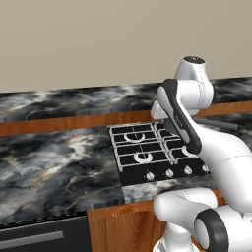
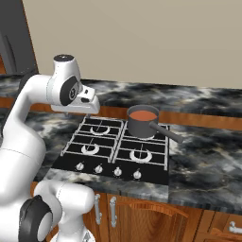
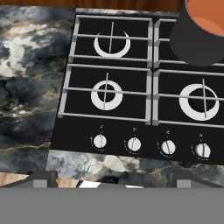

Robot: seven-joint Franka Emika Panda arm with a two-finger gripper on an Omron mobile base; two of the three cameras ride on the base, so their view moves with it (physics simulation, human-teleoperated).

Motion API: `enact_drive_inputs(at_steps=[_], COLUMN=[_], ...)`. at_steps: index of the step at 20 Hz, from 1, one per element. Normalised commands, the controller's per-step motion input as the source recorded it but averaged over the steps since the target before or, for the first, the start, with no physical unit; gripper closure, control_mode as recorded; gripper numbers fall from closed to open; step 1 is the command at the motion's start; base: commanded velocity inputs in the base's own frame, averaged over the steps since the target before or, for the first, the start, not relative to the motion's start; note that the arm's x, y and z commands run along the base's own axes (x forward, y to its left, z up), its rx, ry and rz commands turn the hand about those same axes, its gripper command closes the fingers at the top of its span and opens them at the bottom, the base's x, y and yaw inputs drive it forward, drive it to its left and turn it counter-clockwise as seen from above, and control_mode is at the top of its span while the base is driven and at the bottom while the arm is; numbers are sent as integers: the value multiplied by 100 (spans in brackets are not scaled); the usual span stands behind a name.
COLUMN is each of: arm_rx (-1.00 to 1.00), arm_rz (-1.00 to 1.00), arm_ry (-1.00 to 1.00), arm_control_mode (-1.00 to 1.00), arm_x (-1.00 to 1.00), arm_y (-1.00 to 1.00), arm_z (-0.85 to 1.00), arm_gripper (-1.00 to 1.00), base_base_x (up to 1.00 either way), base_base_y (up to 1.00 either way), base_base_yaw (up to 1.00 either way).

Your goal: Wait until the marinara sauce is simmered to a deep red color and then turn off the stove.

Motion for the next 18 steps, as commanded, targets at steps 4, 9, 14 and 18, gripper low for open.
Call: enact_drive_inputs(at_steps=[4, 9, 14, 18], arm_rx=[0, 0, 0, 0], arm_rz=[0, 0, 0, 0], arm_ry=[0, 0, 0, 0], arm_control_mode=[-100, -100, -100, -100], arm_x=[0, 0, 0, 0], arm_y=[0, 0, 0, 0], arm_z=[0, 0, 0, 0], arm_gripper=[-100, -100, -100, -100], base_base_x=[0, 0, 0, 0], base_base_y=[0, 0, 0, 0], base_base_yaw=[0, 0, 0, 0])
